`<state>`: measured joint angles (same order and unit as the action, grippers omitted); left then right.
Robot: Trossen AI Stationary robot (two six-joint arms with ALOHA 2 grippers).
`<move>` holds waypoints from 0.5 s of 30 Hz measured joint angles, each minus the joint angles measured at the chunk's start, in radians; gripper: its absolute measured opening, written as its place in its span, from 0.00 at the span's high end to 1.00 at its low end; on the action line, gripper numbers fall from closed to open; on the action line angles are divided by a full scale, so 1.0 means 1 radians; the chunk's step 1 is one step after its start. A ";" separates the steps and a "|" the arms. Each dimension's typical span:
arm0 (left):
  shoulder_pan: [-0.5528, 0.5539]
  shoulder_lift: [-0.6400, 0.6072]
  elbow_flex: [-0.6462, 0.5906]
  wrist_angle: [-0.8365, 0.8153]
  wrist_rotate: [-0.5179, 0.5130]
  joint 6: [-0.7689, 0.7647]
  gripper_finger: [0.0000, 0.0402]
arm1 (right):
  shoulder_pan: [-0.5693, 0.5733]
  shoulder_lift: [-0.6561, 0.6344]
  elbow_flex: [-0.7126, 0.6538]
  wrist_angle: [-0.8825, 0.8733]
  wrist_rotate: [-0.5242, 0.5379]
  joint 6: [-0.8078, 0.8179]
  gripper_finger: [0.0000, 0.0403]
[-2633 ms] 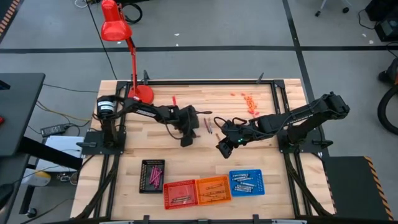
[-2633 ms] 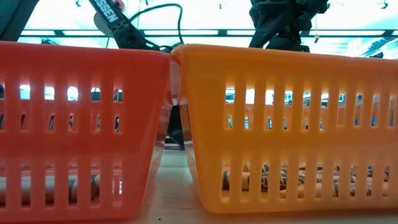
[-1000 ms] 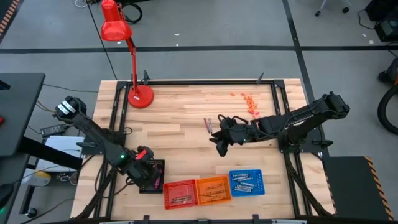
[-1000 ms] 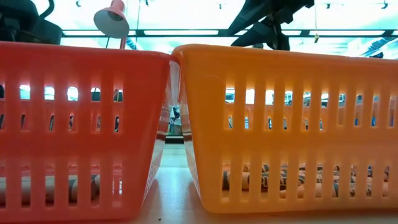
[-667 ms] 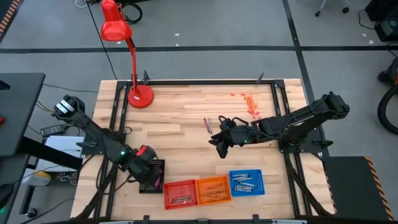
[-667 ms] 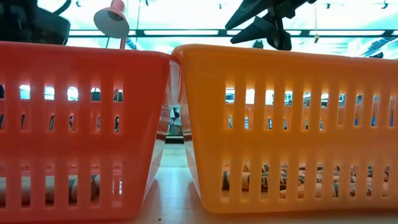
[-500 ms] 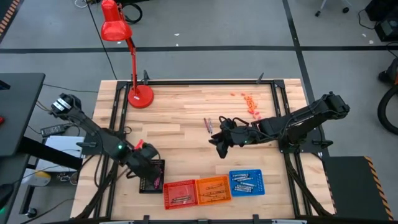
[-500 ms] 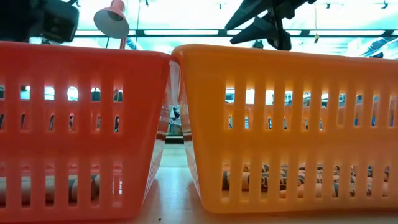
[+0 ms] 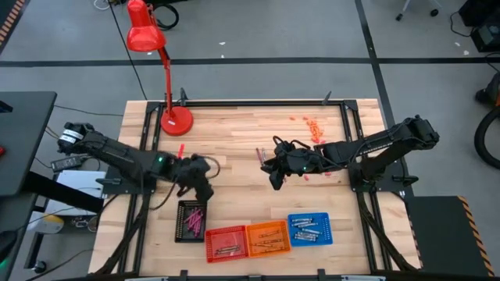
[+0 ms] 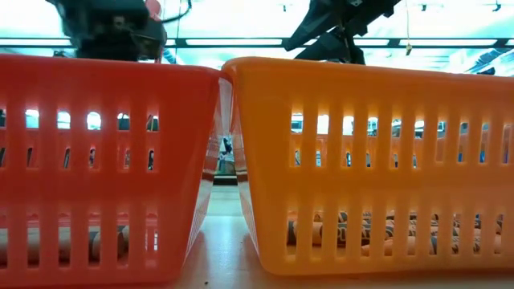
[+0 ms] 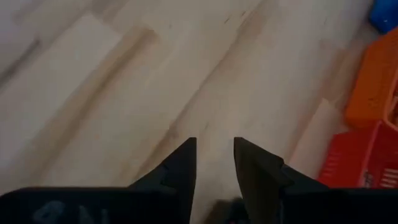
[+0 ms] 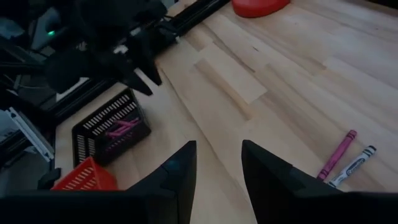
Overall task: Sort crayons
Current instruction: Put the black crayon into the blue bin
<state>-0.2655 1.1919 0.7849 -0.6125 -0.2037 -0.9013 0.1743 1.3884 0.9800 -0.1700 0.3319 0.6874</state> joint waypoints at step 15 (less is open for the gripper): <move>0.338 0.196 0.001 0.482 0.067 0.482 0.71 | -0.068 0.016 -0.037 -0.185 0.119 0.194 0.67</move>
<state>0.0721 1.3878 0.7861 -0.1303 -0.1368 -0.4190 0.1060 1.4043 0.9427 -0.3546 0.4507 0.8815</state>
